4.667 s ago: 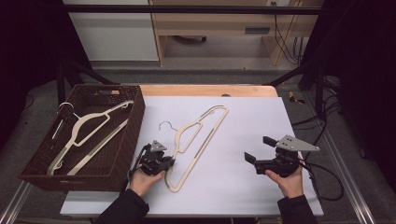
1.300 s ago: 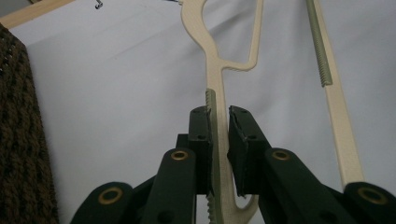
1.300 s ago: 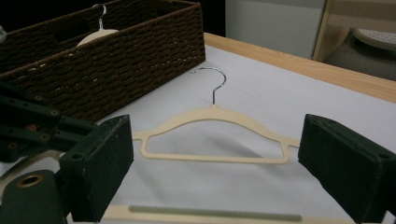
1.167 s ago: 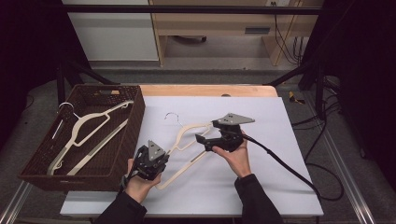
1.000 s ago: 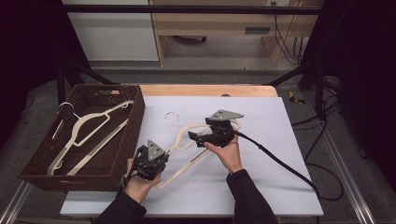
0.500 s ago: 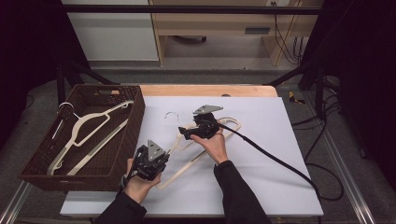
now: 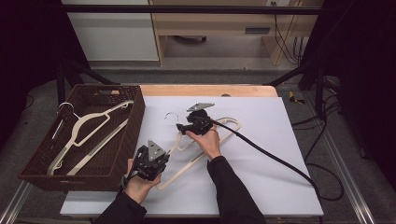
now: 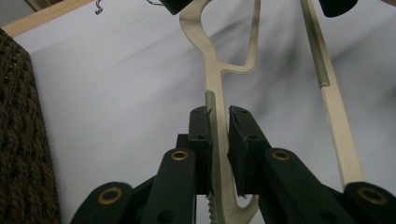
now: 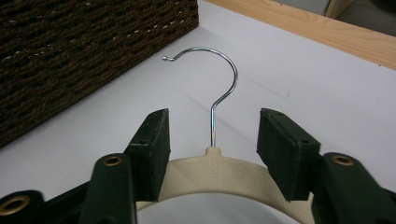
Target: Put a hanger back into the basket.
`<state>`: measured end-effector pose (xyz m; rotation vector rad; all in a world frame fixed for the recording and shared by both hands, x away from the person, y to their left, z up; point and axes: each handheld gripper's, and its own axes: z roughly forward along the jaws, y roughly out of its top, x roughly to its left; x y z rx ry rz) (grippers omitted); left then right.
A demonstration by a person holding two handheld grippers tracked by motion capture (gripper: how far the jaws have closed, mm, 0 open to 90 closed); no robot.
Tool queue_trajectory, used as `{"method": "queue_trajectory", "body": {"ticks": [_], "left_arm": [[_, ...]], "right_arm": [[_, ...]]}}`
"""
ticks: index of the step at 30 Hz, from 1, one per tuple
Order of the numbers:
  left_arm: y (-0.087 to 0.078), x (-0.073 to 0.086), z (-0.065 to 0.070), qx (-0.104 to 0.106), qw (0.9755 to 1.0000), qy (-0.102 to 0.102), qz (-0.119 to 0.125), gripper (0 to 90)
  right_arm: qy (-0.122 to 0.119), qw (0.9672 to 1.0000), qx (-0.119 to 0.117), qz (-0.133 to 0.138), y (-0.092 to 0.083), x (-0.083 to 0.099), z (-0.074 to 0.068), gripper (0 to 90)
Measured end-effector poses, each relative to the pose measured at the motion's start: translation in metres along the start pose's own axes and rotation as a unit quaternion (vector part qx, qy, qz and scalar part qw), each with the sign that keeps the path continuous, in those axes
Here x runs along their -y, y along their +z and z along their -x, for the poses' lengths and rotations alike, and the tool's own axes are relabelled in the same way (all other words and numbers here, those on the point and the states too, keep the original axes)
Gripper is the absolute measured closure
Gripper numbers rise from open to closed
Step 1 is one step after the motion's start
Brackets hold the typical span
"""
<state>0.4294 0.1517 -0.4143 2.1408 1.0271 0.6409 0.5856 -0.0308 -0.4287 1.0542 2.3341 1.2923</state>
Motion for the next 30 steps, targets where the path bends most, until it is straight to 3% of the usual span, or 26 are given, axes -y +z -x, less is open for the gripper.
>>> {"method": "queue_trajectory", "body": {"ticks": [3,6,10,17,26,27,30], "left_arm": [[0.0,0.0,0.002,0.012,0.9999,-0.007,-0.004,79.4],[0.0,0.0,0.002,0.005,1.0,-0.002,-0.002,79.4],[-0.001,0.0,0.002,0.003,0.9999,0.009,-0.008,79.4],[0.001,0.001,0.004,0.003,1.0,0.007,-0.005,79.4],[0.001,0.004,0.007,0.008,0.9998,0.015,-0.011,79.3],[0.003,0.005,0.008,0.008,0.9999,0.007,-0.007,79.3],[0.005,0.006,0.004,0.024,0.9996,0.006,-0.014,79.0]], "right_arm": [[0.009,1.0,-0.001,-0.004,0.005,-0.001,0.002,51.1],[0.02,0.9997,0.002,-0.01,0.01,-0.001,0.001,55.5],[0.014,0.9998,-0.003,-0.016,0.016,0.001,0.003,62.8],[0.022,0.9994,-0.004,-0.026,0.019,0.002,0.002,81.2],[0.022,0.9992,-0.005,-0.033,0.012,-0.001,0.001,83.2],[0.017,0.9993,-0.005,-0.032,0.011,-0.001,0.001,83.3],[0.012,0.9994,-0.003,-0.033,0.008,-0.001,-0.001,83.8]]}}
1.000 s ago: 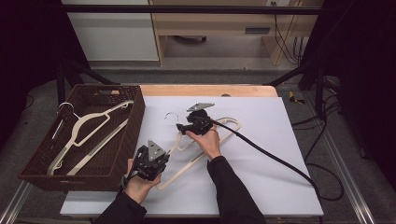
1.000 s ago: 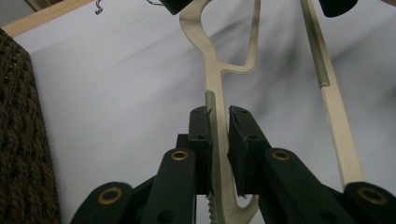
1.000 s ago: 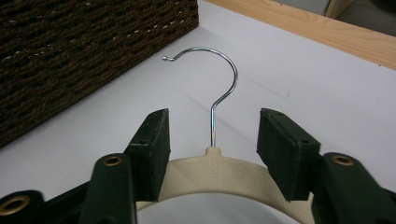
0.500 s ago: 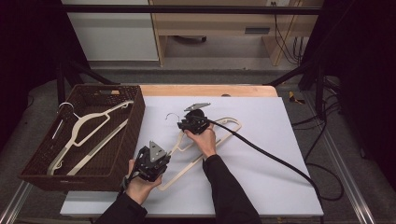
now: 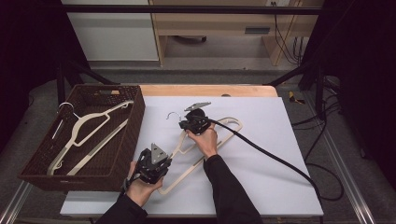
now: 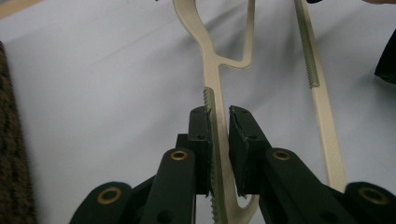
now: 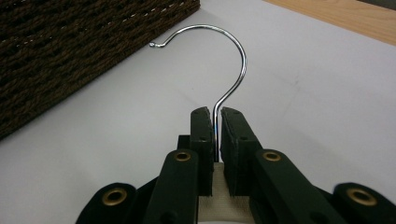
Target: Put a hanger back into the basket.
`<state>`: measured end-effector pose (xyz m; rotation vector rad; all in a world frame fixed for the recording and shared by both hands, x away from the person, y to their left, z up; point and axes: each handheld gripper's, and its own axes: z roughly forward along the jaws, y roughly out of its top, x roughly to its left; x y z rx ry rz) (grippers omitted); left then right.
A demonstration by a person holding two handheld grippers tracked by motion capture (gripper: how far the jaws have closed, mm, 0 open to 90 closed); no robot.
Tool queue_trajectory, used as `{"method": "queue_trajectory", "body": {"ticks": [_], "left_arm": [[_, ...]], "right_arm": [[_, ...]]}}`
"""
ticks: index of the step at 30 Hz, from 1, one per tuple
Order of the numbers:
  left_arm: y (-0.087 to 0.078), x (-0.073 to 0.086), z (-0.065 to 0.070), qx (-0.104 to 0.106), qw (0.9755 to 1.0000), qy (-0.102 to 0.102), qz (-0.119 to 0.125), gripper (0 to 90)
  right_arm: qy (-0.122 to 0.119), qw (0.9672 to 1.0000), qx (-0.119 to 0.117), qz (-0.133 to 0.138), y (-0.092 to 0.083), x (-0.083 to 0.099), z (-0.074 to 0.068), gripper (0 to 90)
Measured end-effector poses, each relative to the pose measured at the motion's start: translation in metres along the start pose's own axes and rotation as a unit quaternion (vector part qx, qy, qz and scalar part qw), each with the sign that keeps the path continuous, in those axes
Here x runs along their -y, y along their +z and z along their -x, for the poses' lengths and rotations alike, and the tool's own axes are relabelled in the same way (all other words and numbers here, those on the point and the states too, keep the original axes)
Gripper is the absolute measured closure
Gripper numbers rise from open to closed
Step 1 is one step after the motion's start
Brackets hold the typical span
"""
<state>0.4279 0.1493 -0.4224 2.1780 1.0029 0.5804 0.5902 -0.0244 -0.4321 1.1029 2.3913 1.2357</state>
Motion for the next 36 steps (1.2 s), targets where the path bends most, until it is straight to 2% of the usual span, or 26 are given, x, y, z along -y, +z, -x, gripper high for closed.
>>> {"method": "queue_trajectory", "body": {"ticks": [1,4,7,8,10,11,14,16,19,21,22,26,28,31,35,36], "left_arm": [[0.001,0.0,-0.001,0.005,1.0,-0.002,0.0,78.7],[0.0,-0.002,-0.005,0.024,0.9995,-0.021,0.01,77.3],[-0.003,-0.01,-0.015,0.04,0.9983,-0.031,0.03,68.9],[-0.002,-0.013,-0.018,0.047,0.9978,-0.038,0.029,64.6],[0.0,-0.017,-0.022,0.074,0.9946,-0.06,0.041,59.1],[0.002,-0.018,-0.027,0.074,0.9948,-0.056,0.043,57.1],[0.013,-0.018,-0.035,0.109,0.9917,-0.067,0.013,51.5],[0.021,-0.017,-0.036,0.122,0.9902,-0.068,0.0,50.2],[0.028,-0.016,-0.038,0.146,0.9868,-0.068,-0.022,52.8],[0.032,-0.016,-0.036,0.146,0.987,-0.06,-0.032,57.0],[0.034,-0.016,-0.035,0.149,0.9863,-0.063,-0.034,59.5],[0.036,-0.015,-0.034,0.178,0.9814,-0.062,-0.04,69.9],[0.035,-0.015,-0.033,0.183,0.9802,-0.068,-0.036,75.8],[0.034,-0.013,-0.033,0.19,0.978,-0.082,-0.024,78.8],[0.029,-0.012,-0.032,0.202,0.9733,-0.109,-0.01,83.0],[0.027,-0.012,-0.032,0.199,0.9738,-0.111,-0.007,83.8]], "right_arm": [[-0.002,1.0,0.001,0.003,-0.002,0.0,-0.001,88.8],[-0.017,0.9998,0.001,0.008,-0.007,-0.001,-0.003,89.0],[-0.028,0.9996,-0.001,0.007,-0.011,-0.001,-0.007,89.1],[-0.03,0.9995,0.0,0.009,-0.012,-0.001,-0.008,89.1],[-0.036,0.9992,-0.005,0.012,-0.016,-0.001,-0.01,89.2],[-0.035,0.9992,-0.005,0.017,-0.018,-0.001,-0.012,89.1],[-0.045,0.9986,-0.011,0.023,-0.023,-0.001,-0.015,89.2],[-0.048,0.9984,-0.015,0.026,-0.026,-0.001,-0.017,89.1],[-0.056,0.9978,-0.019,0.031,-0.03,0.0,-0.019,89.1],[-0.057,0.9976,-0.021,0.033,-0.031,0.0,-0.021,89.1],[-0.06,0.9974,-0.024,0.033,-0.032,0.0,-0.022,89.1],[-0.065,0.9968,-0.028,0.037,-0.036,0.001,-0.023,89.1],[-0.066,0.9965,-0.03,0.041,-0.038,0.001,-0.022,89.0],[-0.064,0.9964,-0.031,0.045,-0.043,0.002,-0.022,88.9],[-0.062,0.9955,-0.04,0.06,-0.054,0.003,-0.021,88.0],[-0.062,0.9952,-0.039,0.065,-0.058,0.003,-0.022,87.4]]}}
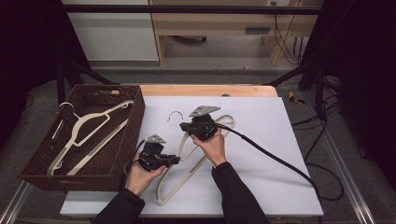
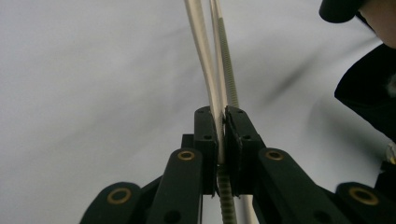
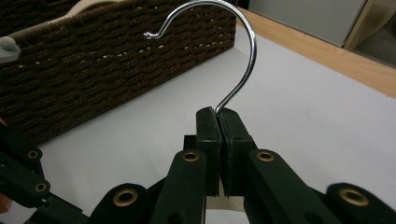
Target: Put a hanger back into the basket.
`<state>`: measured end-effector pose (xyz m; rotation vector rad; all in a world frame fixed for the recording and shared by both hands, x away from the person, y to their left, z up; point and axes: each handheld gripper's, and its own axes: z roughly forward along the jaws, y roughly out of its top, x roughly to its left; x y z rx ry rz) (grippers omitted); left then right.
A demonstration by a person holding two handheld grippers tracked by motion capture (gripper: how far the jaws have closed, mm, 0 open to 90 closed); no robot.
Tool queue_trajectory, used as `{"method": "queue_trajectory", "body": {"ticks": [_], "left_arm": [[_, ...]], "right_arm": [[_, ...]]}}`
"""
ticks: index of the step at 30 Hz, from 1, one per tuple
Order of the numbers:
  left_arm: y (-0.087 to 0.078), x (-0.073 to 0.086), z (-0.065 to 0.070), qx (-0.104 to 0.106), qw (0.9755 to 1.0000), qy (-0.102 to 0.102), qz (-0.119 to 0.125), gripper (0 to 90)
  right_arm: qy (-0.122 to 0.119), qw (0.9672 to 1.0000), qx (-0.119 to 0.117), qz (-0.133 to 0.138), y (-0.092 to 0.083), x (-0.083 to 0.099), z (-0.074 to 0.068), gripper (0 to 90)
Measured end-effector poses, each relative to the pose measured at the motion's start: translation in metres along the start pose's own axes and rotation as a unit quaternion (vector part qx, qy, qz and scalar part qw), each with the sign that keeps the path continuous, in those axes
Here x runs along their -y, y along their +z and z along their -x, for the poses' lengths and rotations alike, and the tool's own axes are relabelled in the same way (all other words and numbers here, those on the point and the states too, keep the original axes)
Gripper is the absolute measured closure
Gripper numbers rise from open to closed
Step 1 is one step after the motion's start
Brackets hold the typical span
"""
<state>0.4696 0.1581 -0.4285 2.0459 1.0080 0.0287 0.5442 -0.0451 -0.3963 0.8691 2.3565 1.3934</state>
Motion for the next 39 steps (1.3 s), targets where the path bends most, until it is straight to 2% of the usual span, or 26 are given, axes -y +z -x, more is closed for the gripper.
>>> {"method": "queue_trajectory", "body": {"ticks": [2,4,7,14,18,21,30,35,39], "left_arm": [[-0.004,0.001,0.003,0.008,0.9998,-0.01,0.015,85.5],[-0.008,0.001,0.01,-0.016,0.9996,0.012,0.021,85.8],[-0.013,0.001,0.016,-0.022,0.999,0.016,0.035,86.0],[-0.029,-0.004,0.025,-0.034,0.9969,0.029,0.064,86.0],[-0.04,-0.008,0.03,-0.045,0.9951,0.039,0.079,86.0],[-0.046,-0.011,0.034,-0.06,0.9933,0.048,0.086,86.1],[-0.07,-0.019,0.034,-0.069,0.9895,0.064,0.109,86.1],[-0.09,-0.027,0.035,-0.077,0.9854,0.079,0.129,86.1],[-0.108,-0.034,0.035,-0.086,0.9817,0.102,0.135,86.1]], "right_arm": [[-0.002,1.0,0.001,0.008,-0.009,-0.001,-0.002,82.8],[-0.006,0.9999,-0.001,0.013,-0.018,-0.001,-0.004,76.2],[-0.016,0.9997,0.001,0.021,-0.033,0.001,-0.009,64.8],[-0.013,0.9983,0.012,0.056,-0.077,0.014,-0.013,34.6],[-0.005,0.9975,0.019,0.068,-0.101,0.024,-0.01,26.2],[0.006,0.9968,0.025,0.076,-0.119,0.034,-0.005,22.7],[0.035,0.9941,0.058,0.084,-0.162,0.068,0.011,15.8],[0.052,0.9907,0.08,0.097,-0.181,0.082,0.018,10.3],[0.061,0.9892,0.09,0.098,-0.191,0.091,0.022,8.6]]}}
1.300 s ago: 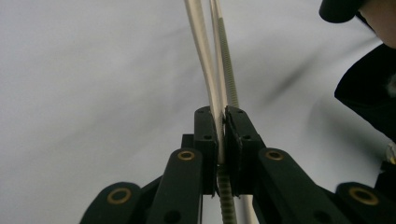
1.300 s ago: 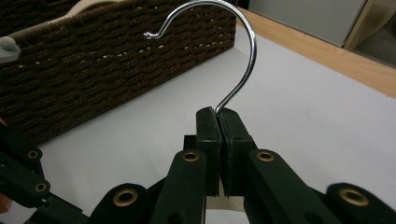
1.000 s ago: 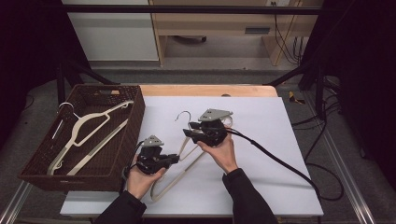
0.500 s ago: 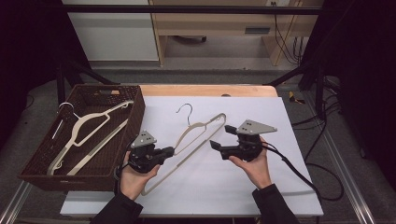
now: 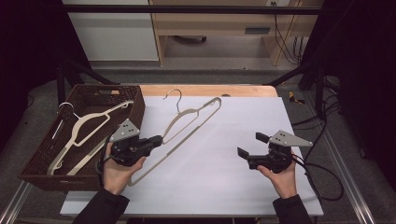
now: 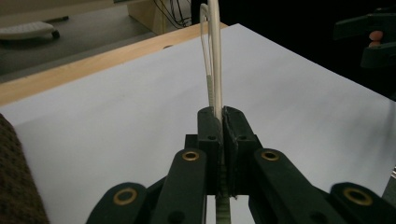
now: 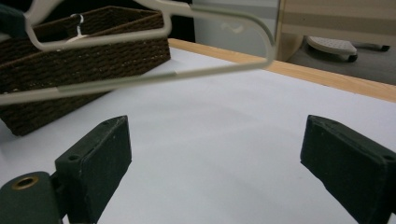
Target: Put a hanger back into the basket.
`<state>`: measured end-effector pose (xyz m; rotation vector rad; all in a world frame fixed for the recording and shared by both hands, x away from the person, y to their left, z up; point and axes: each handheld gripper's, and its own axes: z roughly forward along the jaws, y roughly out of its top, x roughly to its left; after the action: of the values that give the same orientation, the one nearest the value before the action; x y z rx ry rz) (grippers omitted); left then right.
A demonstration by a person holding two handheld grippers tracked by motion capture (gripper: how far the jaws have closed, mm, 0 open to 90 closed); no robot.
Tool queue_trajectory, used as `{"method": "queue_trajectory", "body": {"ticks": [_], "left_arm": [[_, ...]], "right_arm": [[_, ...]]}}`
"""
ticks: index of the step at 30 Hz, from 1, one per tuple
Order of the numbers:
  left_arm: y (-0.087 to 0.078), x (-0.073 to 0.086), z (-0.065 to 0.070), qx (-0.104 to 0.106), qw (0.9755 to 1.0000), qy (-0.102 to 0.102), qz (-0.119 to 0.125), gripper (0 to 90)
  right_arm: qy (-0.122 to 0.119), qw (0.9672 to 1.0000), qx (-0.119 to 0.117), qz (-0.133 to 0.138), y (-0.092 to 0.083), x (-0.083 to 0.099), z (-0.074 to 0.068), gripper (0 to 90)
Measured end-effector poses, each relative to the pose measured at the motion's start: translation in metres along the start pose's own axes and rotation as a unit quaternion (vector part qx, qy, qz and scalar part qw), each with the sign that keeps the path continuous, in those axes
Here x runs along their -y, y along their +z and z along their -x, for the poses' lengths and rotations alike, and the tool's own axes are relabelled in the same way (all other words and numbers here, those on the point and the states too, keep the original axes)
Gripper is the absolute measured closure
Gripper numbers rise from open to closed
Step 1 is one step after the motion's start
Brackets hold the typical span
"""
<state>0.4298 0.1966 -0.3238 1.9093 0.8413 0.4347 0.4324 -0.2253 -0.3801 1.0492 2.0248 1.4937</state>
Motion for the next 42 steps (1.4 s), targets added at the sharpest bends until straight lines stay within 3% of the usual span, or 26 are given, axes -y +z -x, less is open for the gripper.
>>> {"method": "queue_trajectory", "body": {"ticks": [5,10,20,30,42], "left_arm": [[-0.016,-0.008,-0.011,-0.008,0.9998,0.018,0.009,86.2],[-0.034,-0.014,-0.032,-0.014,0.9994,0.024,0.02,86.1],[-0.07,-0.015,-0.079,-0.049,0.9979,0.009,0.041,86.1],[-0.091,-0.002,-0.121,-0.061,0.997,-0.007,0.048,86.1],[-0.118,0.025,-0.156,-0.078,0.9957,-0.015,0.047,86.8]], "right_arm": [[0.006,0.9999,0.009,0.002,-0.009,0.005,0.004,8.0],[0.006,0.9999,0.014,0.002,-0.014,0.008,0.006,7.6],[0.008,0.9998,0.019,0.001,-0.016,0.01,0.009,6.7],[0.006,0.9997,0.025,0.004,-0.02,0.01,0.01,3.7],[0.01,0.9994,0.033,0.005,-0.025,0.01,0.014,3.1]]}}
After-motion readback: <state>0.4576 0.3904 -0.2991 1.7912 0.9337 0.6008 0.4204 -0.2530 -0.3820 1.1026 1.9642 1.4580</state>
